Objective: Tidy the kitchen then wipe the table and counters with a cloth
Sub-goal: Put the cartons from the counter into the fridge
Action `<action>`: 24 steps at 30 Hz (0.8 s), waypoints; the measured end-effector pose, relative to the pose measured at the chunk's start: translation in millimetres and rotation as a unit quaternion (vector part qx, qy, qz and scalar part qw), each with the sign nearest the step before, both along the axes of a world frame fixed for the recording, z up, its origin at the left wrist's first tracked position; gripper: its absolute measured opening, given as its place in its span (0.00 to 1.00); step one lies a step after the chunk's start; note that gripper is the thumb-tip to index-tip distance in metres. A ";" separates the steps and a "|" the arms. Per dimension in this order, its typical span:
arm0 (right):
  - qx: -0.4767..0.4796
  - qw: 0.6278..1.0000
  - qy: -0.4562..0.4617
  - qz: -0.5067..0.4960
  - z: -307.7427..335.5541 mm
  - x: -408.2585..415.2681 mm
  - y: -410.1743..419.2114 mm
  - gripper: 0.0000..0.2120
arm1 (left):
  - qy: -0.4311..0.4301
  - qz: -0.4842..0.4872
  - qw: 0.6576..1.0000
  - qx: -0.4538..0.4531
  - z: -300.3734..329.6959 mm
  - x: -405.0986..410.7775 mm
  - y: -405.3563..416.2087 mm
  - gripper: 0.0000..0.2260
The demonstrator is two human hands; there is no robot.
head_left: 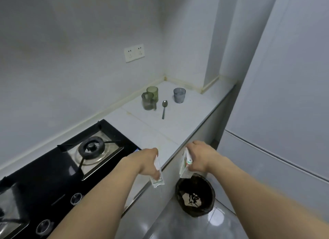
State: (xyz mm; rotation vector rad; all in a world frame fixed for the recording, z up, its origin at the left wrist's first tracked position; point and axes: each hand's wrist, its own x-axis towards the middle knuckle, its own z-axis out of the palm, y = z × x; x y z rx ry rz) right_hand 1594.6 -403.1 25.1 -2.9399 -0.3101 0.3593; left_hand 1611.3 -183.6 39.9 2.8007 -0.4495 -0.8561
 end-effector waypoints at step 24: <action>-0.018 1.000 0.004 -0.018 -51.1 364.2 -94.9 0.25 | -0.048 -0.039 0.998 0.030 -73.4 337.0 -91.1 0.26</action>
